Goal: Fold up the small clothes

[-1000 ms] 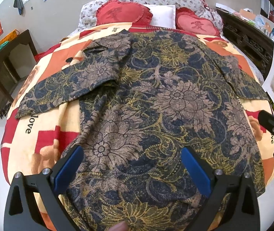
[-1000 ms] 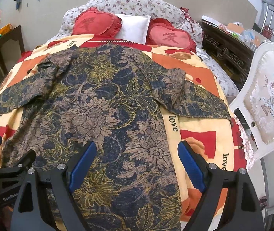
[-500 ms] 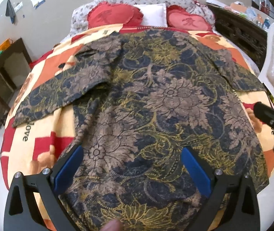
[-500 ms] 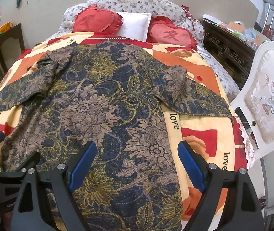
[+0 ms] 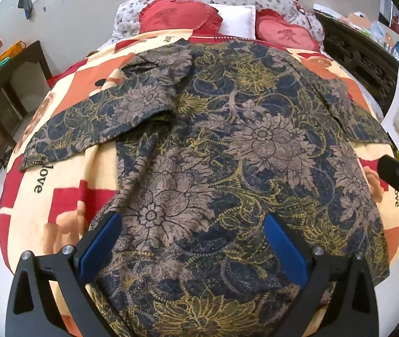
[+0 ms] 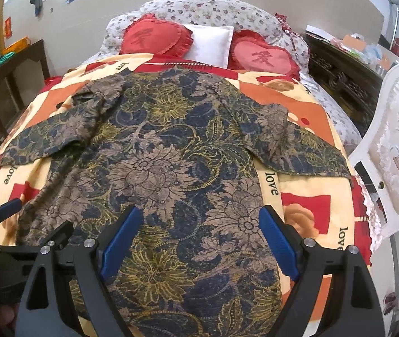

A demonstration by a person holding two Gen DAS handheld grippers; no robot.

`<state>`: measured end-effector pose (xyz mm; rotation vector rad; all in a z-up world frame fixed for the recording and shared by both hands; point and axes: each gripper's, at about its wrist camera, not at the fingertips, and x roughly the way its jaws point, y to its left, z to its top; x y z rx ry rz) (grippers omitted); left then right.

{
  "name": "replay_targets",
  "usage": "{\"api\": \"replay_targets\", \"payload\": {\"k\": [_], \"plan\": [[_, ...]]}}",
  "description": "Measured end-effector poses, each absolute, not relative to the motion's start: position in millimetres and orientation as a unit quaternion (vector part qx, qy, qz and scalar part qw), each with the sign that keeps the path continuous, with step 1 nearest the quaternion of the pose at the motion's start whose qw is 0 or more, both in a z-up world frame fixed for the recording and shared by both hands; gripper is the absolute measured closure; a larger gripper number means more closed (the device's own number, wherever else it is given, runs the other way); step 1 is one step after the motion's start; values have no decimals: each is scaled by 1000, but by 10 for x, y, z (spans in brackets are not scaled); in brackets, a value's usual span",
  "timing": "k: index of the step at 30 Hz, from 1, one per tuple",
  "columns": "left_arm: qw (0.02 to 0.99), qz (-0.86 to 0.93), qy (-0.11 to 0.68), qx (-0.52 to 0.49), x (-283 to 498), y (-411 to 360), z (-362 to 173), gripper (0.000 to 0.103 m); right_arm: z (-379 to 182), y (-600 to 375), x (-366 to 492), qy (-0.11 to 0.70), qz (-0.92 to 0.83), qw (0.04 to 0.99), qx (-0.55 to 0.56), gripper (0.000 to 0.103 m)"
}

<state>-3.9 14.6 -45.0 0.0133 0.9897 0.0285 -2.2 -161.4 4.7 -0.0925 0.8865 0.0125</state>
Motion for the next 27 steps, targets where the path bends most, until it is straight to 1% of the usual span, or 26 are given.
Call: {"api": "replay_targets", "payload": {"k": [18,27], "plan": [[882,8,470,-30,25,304,-515,0,29,-1541,21,422,-1,904,-71,14],[876,34,480,-26,154,498,-615,0,-96,-1462,190,416,18,906,-74,14]]}}
